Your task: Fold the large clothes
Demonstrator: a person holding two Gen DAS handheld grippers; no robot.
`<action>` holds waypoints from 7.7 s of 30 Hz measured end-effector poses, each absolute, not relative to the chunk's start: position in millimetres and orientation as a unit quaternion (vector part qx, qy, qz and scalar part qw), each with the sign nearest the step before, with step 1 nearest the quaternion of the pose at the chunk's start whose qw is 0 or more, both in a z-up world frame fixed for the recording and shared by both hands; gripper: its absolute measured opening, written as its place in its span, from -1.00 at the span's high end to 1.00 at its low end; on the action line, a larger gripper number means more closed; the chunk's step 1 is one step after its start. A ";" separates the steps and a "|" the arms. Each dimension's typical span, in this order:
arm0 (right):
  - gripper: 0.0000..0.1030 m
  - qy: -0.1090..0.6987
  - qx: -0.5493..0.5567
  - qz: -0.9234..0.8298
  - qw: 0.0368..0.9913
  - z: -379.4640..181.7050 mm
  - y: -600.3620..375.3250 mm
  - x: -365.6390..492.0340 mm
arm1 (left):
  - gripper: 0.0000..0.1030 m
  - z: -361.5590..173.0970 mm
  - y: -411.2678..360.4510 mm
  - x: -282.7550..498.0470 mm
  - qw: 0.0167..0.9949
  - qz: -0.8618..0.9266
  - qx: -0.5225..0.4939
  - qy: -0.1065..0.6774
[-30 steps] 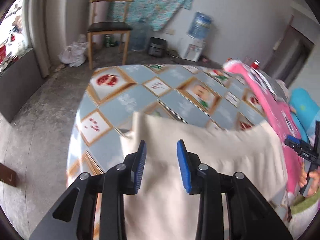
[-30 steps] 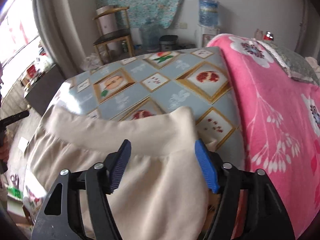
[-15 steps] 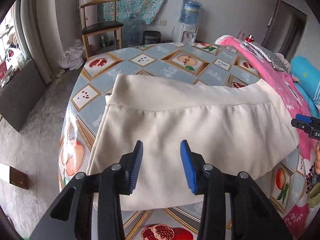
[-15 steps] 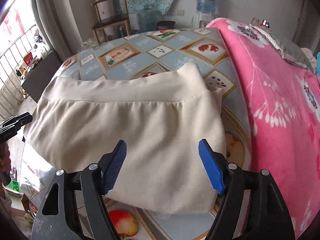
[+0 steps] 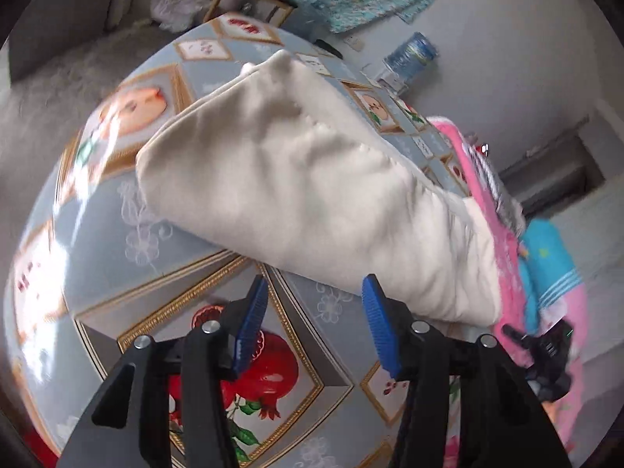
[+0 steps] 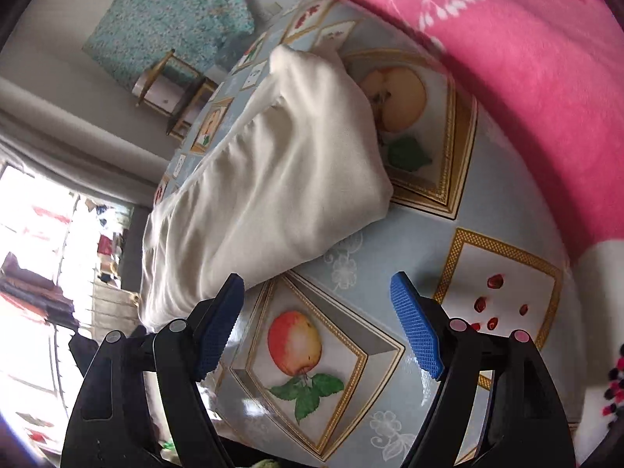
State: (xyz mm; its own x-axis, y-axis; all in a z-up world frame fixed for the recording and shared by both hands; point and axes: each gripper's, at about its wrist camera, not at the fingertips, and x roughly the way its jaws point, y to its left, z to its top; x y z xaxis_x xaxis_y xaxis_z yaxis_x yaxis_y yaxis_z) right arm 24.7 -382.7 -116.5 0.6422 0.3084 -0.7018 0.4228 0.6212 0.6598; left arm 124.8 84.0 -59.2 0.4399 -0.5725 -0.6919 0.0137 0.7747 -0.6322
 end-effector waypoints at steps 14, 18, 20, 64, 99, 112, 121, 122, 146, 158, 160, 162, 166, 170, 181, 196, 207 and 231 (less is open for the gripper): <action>0.41 0.355 0.439 -0.110 0.818 -123.1 -389.6 56.5 | 0.19 -75.4 89.3 140.3 0.801 -0.066 -0.380 0.457; 0.54 0.358 0.401 -0.117 0.835 -113.7 -391.3 64.0 | 0.43 -68.0 78.9 138.9 0.840 -0.057 -0.310 0.442; 0.57 0.354 0.382 -0.112 0.846 -104.2 -393.8 71.8 | 0.47 -61.9 72.7 139.3 0.852 -0.059 -0.287 0.434; -0.65 0.418 -0.011 -0.032 0.908 -70.8 -244.2 123.1 | -0.54 -31.6 -29.3 143.4 0.897 -0.127 0.072 0.418; -0.86 0.371 0.107 -0.059 0.920 -40.4 -260.0 101.0 | -0.84 12.0 -31.1 150.5 0.907 -0.145 0.049 0.393; -0.86 0.288 0.079 -0.099 0.949 3.7 -218.4 -13.3 | -0.91 55.2 -19.4 22.7 0.913 -0.213 0.009 0.347; -0.86 0.242 0.053 -0.151 0.957 25.1 -208.7 -50.0 | -0.91 68.9 -18.2 0.7 0.939 -0.120 0.029 0.321; -0.87 0.241 0.049 -0.156 0.957 23.0 -207.0 -52.3 | -0.91 68.7 -20.0 -0.5 0.942 -0.106 0.038 0.316; -0.86 0.441 0.056 -0.129 0.887 -63.7 -201.6 -16.3 | -0.90 -1.2 -35.1 29.5 0.880 -0.014 0.047 0.473; -0.87 0.456 0.055 -0.138 0.877 -68.5 -206.5 -9.7 | -0.90 -2.5 -38.0 35.1 0.877 -0.028 0.039 0.477; -0.87 0.456 0.055 -0.140 0.877 -68.8 -207.0 -9.5 | -0.90 -2.3 -38.6 35.6 0.877 -0.031 0.039 0.477; -0.87 0.458 0.055 -0.141 0.876 -69.4 -207.3 -8.7 | -0.90 -2.6 -39.0 35.9 0.877 -0.032 0.040 0.478; -0.87 0.460 0.055 -0.141 0.875 -69.6 -207.6 -8.4 | -0.90 -3.5 -39.3 36.4 0.876 -0.035 0.039 0.479; -0.87 0.462 0.053 -0.142 0.874 -69.8 -207.4 -9.0 | -0.90 -5.6 -38.9 37.8 0.873 -0.041 0.036 0.484; -0.87 0.471 0.056 -0.152 0.867 -71.1 -210.5 -12.5 | -0.90 -13.4 -46.0 36.8 0.864 -0.060 0.038 0.498; -0.87 0.474 0.059 -0.153 0.865 -71.1 -213.3 -11.8 | -0.90 -13.8 -50.2 37.7 0.865 -0.063 0.044 0.497; -0.87 0.473 0.058 -0.154 0.865 -71.4 -213.5 -11.2 | -0.90 -13.2 -50.5 38.0 0.866 -0.062 0.046 0.493; -0.87 0.471 0.057 -0.155 0.866 -70.4 -213.2 -12.3 | -0.91 -12.2 -49.6 37.3 0.868 -0.063 0.045 0.490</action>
